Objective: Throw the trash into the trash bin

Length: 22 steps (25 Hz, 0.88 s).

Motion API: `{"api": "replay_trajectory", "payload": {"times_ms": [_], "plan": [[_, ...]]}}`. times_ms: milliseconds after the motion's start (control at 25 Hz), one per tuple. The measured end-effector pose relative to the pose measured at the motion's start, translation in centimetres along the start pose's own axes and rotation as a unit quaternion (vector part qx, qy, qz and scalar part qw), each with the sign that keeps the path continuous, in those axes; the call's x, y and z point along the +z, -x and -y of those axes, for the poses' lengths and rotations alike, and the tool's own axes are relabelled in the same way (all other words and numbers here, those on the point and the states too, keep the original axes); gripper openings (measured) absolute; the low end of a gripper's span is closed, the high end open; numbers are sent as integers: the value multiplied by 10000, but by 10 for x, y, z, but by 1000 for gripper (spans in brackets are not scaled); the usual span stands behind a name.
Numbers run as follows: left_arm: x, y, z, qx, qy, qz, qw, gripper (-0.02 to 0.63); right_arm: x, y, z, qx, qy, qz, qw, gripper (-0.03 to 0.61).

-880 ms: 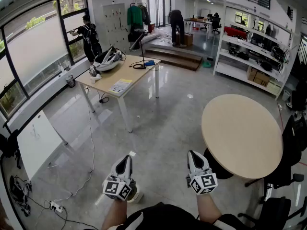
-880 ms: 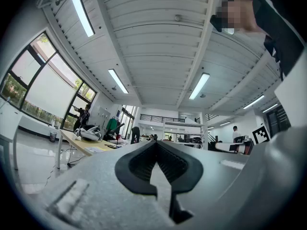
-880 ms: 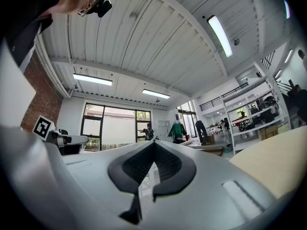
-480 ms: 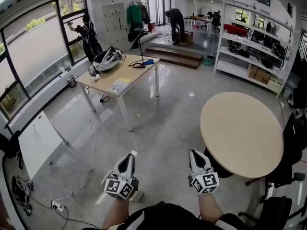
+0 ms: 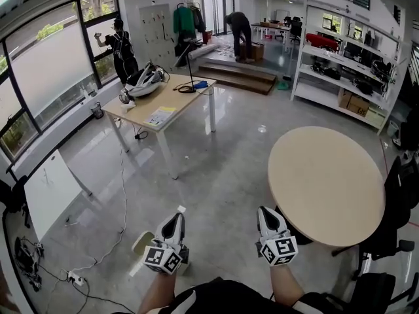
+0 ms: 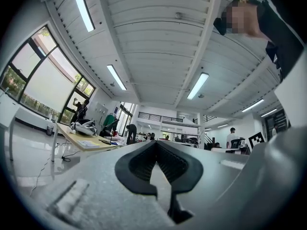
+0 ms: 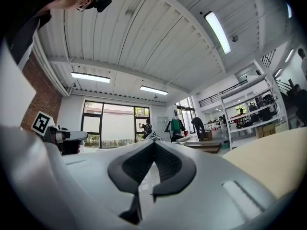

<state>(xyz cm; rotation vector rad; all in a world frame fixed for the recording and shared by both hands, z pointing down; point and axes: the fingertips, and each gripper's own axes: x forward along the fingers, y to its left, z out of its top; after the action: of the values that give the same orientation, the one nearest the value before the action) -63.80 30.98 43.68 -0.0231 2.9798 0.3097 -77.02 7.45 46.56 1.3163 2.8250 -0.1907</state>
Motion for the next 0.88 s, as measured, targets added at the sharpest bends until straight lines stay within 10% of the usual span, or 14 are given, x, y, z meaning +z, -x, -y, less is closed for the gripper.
{"api": "replay_trajectory", "payload": {"times_ms": [520, 880], "plan": [[-11, -19, 36, -241, 94, 95, 9996, 3, 4, 33, 31, -152, 303, -109, 9994, 5], [-7, -37, 39, -1109, 69, 34, 9938, 2, 19, 54, 29, -959, 258, 21, 9951, 5]]}}
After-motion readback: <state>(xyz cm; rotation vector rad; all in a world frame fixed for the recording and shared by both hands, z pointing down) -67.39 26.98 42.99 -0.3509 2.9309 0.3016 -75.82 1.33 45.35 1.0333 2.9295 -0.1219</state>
